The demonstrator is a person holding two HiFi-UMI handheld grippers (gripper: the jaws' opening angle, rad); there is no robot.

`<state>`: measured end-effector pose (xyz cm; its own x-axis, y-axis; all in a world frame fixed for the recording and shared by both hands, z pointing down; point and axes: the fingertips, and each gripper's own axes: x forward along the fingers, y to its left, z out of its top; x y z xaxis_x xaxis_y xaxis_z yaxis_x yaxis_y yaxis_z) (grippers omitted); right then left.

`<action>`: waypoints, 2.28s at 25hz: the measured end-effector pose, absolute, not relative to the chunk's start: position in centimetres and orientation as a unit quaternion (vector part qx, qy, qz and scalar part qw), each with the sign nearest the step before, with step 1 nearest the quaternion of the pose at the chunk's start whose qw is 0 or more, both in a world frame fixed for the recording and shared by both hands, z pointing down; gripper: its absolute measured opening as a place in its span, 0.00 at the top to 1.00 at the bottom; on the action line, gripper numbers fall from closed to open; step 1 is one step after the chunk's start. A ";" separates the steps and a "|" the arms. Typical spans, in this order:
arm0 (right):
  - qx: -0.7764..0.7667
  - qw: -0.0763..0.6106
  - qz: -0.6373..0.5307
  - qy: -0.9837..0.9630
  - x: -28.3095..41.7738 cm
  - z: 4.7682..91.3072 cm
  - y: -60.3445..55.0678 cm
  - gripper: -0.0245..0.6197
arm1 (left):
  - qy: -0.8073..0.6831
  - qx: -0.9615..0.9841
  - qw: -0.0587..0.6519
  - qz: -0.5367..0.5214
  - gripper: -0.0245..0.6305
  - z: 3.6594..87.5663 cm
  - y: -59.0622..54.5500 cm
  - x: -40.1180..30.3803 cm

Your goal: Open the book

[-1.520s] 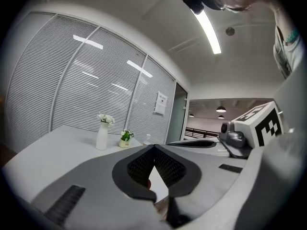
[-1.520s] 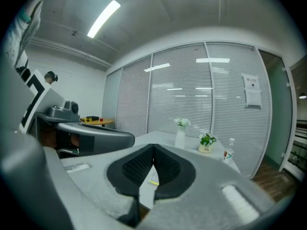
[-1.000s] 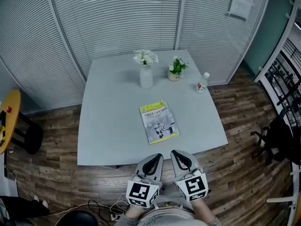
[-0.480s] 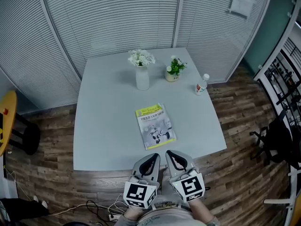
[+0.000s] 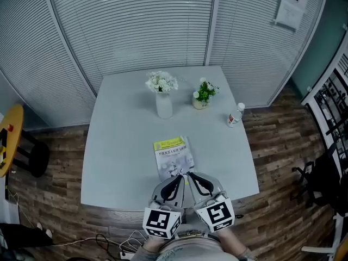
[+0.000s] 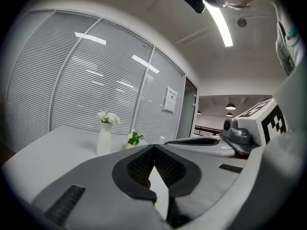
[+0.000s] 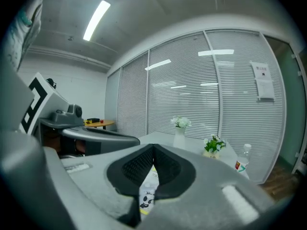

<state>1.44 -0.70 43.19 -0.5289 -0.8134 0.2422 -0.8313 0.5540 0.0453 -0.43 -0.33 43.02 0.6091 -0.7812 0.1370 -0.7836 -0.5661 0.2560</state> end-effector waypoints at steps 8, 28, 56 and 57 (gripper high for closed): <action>0.452 0.120 0.039 -0.883 4.6 43.6 -3.8 0.96 | -0.458 0.876 0.149 0.007 0.96 43.2 -3.4 2.8; 0.391 0.118 0.047 -0.911 9.3 45.4 -7.9 0.96 | -0.524 0.837 0.153 0.026 0.96 45.5 -8.3 7.5; 0.424 0.135 0.057 -0.894 12.4 46.5 -10.8 0.96 | -0.550 0.799 0.217 0.104 0.95 52.3 -11.0 6.0; 0.425 0.136 0.059 -0.893 12.7 46.7 -10.8 0.96 | -0.551 0.798 0.218 0.110 0.94 52.8 -10.9 6.0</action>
